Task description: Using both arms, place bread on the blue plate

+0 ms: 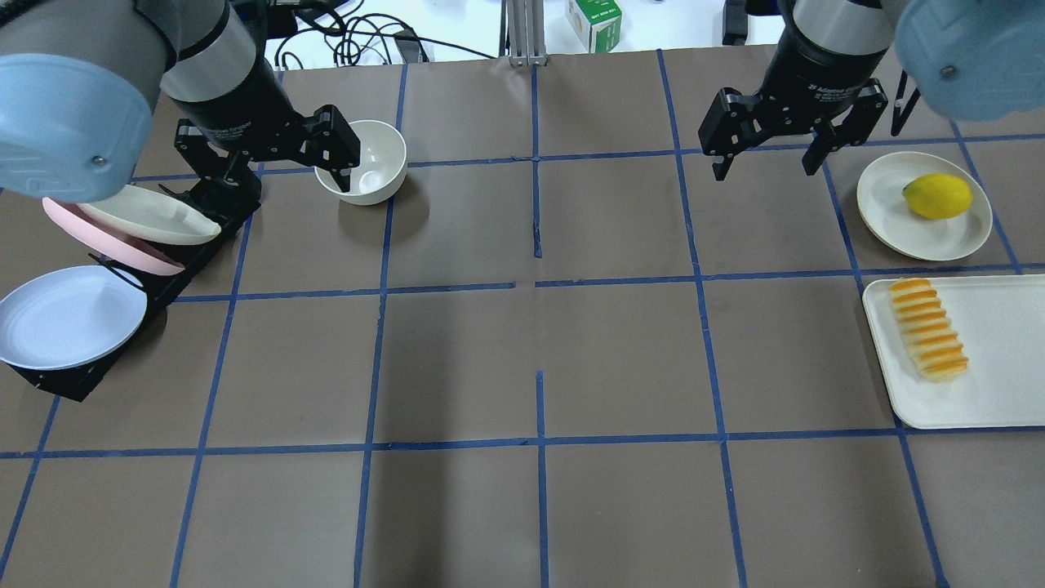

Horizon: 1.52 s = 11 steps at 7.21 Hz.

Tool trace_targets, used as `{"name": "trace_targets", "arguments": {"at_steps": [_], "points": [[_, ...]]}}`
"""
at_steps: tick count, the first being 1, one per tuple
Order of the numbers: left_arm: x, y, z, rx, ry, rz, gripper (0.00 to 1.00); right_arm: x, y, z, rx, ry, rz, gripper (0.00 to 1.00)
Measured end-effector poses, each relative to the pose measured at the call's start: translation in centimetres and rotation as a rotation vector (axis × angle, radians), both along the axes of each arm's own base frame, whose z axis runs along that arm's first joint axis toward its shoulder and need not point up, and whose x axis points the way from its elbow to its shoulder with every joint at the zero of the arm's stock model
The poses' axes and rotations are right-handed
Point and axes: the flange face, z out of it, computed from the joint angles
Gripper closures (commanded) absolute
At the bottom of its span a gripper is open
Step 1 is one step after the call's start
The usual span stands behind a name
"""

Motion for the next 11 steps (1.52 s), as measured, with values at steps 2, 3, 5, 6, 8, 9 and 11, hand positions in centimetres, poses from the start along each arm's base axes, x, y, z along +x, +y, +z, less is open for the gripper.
{"name": "trace_targets", "arguments": {"at_steps": [2,3,5,6,8,9,11], "points": [[-0.2,-0.4,-0.5,0.006,0.004,-0.001,0.00,0.0,0.0,0.0,0.001,0.000,0.000,0.00],[-0.2,-0.6,-0.4,0.004,0.003,-0.005,0.00,0.0,0.0,-0.1,0.001,0.000,0.000,0.00],[0.1,-0.6,0.2,-0.006,0.000,-0.010,0.00,-0.2,0.0,-0.1,0.003,0.001,-0.004,0.00],[0.5,-0.4,0.6,-0.013,-0.003,-0.031,0.00,-0.4,0.0,-0.1,0.004,0.001,-0.008,0.00],[1.3,0.0,1.2,-0.027,-0.010,-0.087,0.00,-0.5,0.0,-0.1,0.006,0.002,-0.010,0.00],[1.4,0.0,1.3,-0.035,-0.011,-0.096,0.00,-0.6,0.0,-0.1,0.007,0.002,-0.011,0.00],[1.5,-0.3,1.9,-0.075,-0.009,-0.035,0.00,-0.7,0.1,0.0,0.008,0.003,-0.012,0.00]]}}
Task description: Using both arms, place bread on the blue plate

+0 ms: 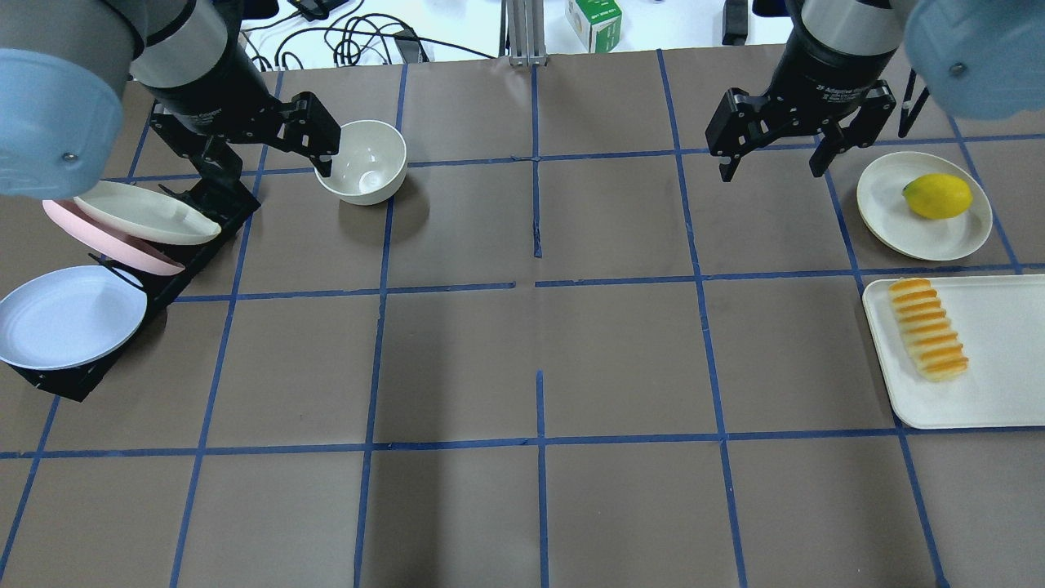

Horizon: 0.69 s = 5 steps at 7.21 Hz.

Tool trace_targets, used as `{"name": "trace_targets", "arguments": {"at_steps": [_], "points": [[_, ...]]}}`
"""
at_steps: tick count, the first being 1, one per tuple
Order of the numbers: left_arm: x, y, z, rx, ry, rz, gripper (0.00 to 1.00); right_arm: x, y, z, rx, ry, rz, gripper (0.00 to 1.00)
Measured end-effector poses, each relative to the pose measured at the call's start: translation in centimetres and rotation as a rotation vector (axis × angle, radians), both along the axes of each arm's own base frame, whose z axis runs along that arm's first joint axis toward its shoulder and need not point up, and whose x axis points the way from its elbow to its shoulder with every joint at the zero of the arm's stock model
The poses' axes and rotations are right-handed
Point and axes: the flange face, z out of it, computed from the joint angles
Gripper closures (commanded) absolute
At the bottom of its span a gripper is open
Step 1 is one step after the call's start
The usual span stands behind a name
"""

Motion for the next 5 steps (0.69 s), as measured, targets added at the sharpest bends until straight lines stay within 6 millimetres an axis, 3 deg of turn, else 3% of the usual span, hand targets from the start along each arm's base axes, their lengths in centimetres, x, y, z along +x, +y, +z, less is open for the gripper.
{"name": "trace_targets", "arguments": {"at_steps": [2,5], "points": [[2.6,-0.2,1.1,-0.027,-0.012,0.170,0.00,-0.2,0.3,0.4,-0.002,-0.001,-0.003,0.00],[13.5,0.3,2.8,-0.040,-0.073,0.405,0.00,-0.5,0.8,0.4,0.024,0.002,0.019,0.00]]}}
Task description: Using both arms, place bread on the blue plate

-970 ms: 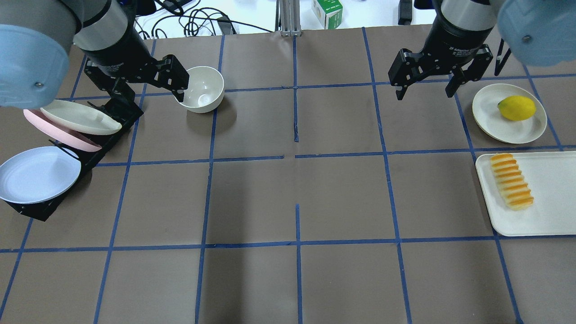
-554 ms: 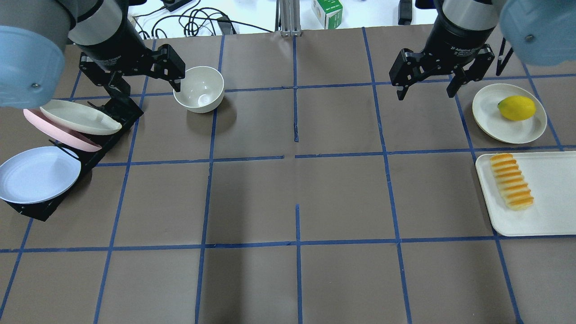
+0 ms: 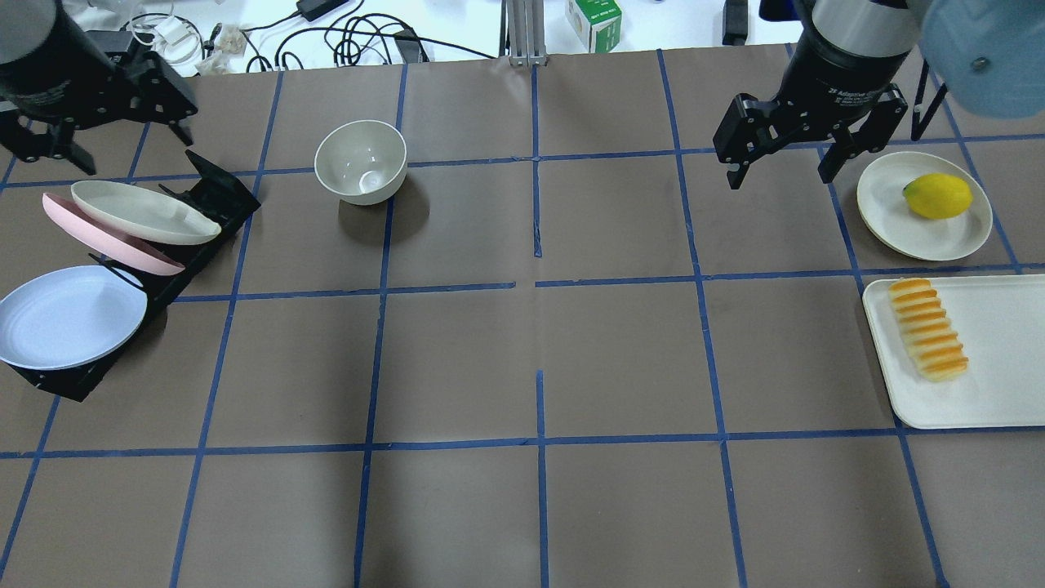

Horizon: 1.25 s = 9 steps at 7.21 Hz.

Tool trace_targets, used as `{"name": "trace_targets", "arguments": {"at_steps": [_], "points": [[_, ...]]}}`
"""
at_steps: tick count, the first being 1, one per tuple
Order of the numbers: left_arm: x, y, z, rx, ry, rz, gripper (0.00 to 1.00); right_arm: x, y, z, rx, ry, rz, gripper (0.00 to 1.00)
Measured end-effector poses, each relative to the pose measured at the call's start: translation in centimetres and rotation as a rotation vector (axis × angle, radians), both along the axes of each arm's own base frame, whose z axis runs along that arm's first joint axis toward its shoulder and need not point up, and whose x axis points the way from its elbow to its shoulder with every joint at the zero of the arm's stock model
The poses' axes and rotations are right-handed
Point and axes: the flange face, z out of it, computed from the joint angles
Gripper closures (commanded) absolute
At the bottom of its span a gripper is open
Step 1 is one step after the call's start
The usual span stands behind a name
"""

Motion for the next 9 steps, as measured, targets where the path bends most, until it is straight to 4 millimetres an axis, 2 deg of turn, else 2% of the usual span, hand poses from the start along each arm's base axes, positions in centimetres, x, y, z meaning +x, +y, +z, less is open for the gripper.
{"name": "trace_targets", "arguments": {"at_steps": [1,2,3,4,5,6,7,8,9], "points": [[3.4,0.7,0.2,0.006,-0.016,0.067,0.00,-0.6,0.0,-0.1,0.003,0.014,-0.005,0.00],[6.7,1.3,0.1,0.012,-0.023,0.134,0.00,-2.7,-0.2,-0.5,0.012,0.041,-0.010,0.00],[11.0,1.9,-0.4,0.021,-0.022,0.220,0.00,-6.8,-0.5,-1.6,0.034,0.050,0.002,0.00],[16.4,3.0,-1.6,0.041,-0.012,0.325,0.00,-11.6,-0.3,-3.1,0.070,0.033,0.020,0.00],[21.5,4.5,-3.5,0.071,0.007,0.423,0.00,-15.7,0.4,-5.0,0.107,0.009,0.022,0.00],[25.3,5.7,-5.6,0.096,0.020,0.475,0.00,-19.5,1.5,-7.6,0.135,-0.014,0.005,0.00],[28.3,6.2,-7.6,0.108,0.025,0.483,0.00,-22.3,2.5,-10.5,0.134,-0.023,-0.005,0.00],[30.9,6.4,-9.8,0.116,0.033,0.489,0.00,-23.7,3.2,-13.3,0.119,-0.018,0.003,0.00],[33.2,6.7,-12.0,0.112,0.067,0.505,0.00,-24.3,3.8,-16.7,0.118,-0.020,0.010,0.00]]}}
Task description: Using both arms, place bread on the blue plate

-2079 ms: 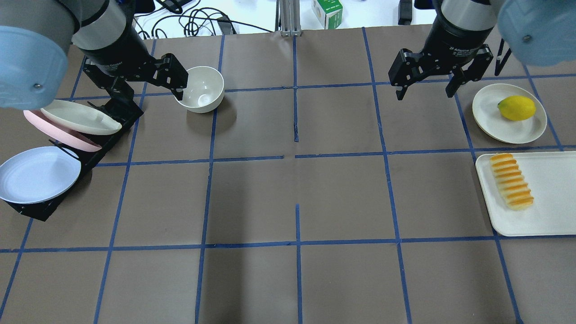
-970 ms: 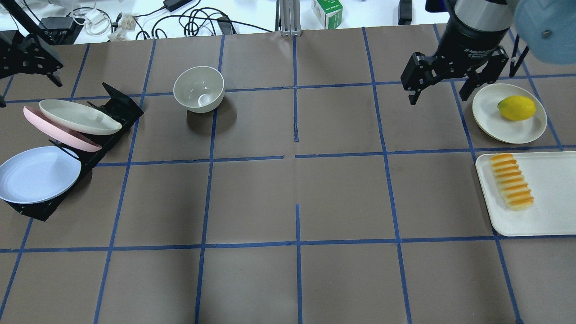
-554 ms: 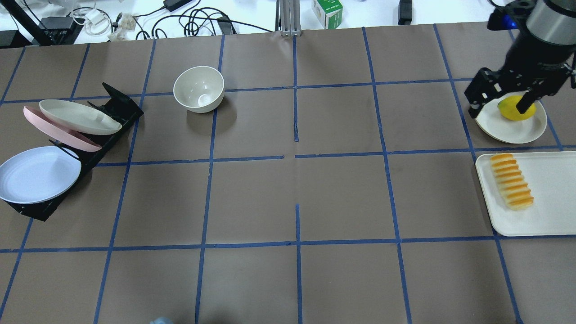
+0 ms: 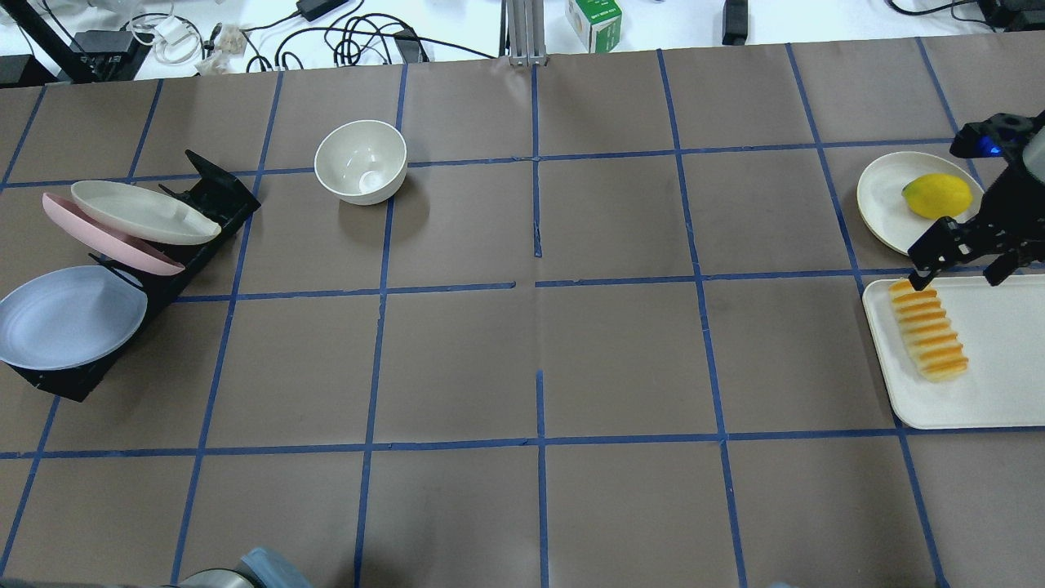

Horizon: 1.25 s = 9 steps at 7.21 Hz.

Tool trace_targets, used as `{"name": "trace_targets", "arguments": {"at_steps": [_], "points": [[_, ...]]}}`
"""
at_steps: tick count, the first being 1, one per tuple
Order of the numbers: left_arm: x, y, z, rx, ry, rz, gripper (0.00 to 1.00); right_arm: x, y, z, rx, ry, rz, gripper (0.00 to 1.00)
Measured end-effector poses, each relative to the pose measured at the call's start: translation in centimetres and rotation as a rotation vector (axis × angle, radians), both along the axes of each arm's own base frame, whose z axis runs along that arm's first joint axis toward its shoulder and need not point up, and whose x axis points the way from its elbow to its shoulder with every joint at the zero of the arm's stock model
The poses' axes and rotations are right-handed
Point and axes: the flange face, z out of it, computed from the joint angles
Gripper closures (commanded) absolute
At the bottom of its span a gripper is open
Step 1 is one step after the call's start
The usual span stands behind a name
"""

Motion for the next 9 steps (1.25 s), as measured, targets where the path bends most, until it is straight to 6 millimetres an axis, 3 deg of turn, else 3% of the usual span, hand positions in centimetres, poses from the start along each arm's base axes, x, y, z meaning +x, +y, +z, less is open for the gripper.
{"name": "trace_targets", "arguments": {"at_steps": [1,3,5,6,8,9], "points": [[1.4,-0.1,-2.0,-0.021,0.038,0.013,0.04,-0.2,0.7,-3.4,0.002,0.001,0.001,0.00],[3.2,-0.2,-6.8,-0.006,0.107,0.035,0.05,-1.5,1.2,-8.0,-0.010,0.036,-0.009,0.00],[3.1,0.0,-11.1,0.040,0.165,0.043,0.25,-3.2,1.2,-10.3,0.003,0.079,-0.014,0.00],[3.2,0.1,-12.1,0.046,0.162,0.041,0.25,-3.6,1.2,-11.4,0.020,0.077,-0.011,0.00],[3.7,-0.3,-13.1,0.030,0.125,0.036,0.44,-4.3,1.2,-12.9,0.037,0.068,-0.010,0.00],[3.9,-0.4,-13.6,0.024,0.117,0.034,0.63,-4.7,1.1,-13.3,0.031,0.069,-0.001,0.00]]}}
